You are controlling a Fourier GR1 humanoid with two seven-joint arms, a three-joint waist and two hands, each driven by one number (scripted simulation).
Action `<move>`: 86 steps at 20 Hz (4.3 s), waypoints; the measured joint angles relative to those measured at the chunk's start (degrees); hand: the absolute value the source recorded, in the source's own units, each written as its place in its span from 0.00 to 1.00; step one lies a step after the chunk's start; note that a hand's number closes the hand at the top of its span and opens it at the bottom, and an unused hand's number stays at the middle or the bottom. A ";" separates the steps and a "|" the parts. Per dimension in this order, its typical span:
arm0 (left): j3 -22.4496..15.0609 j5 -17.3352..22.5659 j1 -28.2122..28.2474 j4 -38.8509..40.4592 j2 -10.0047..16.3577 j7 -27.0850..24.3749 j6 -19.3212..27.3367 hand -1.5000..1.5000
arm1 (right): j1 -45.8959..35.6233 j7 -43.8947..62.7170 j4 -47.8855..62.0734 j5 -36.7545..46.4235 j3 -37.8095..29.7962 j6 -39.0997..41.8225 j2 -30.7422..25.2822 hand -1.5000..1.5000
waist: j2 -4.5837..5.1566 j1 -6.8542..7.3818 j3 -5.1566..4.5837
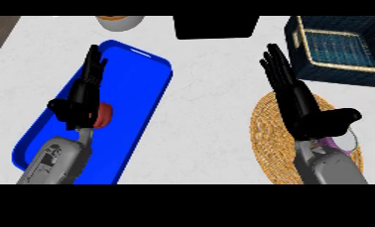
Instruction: Pick the can from the placemat and place it in the basket
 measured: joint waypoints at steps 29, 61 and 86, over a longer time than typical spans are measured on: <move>0.73 2.81 14.23 -14.40 1.37 3.52 -2.66 0.50 | 39.57 20.57 -34.43 21.98 -30.03 13.11 -38.76 0.00 | -1.14 0.24 -0.41; 4.60 -2.15 15.23 -15.65 -3.25 5.61 -8.32 0.50 | 27.23 35.47 -30.76 27.65 -25.74 40.15 -28.68 0.00 | -0.77 1.98 0.00; 8.03 -8.13 15.98 -17.96 -8.94 8.92 -12.10 0.50 | 24.41 22.07 -19.06 52.40 -22.77 41.49 -11.02 0.00 | -0.78 1.91 -0.01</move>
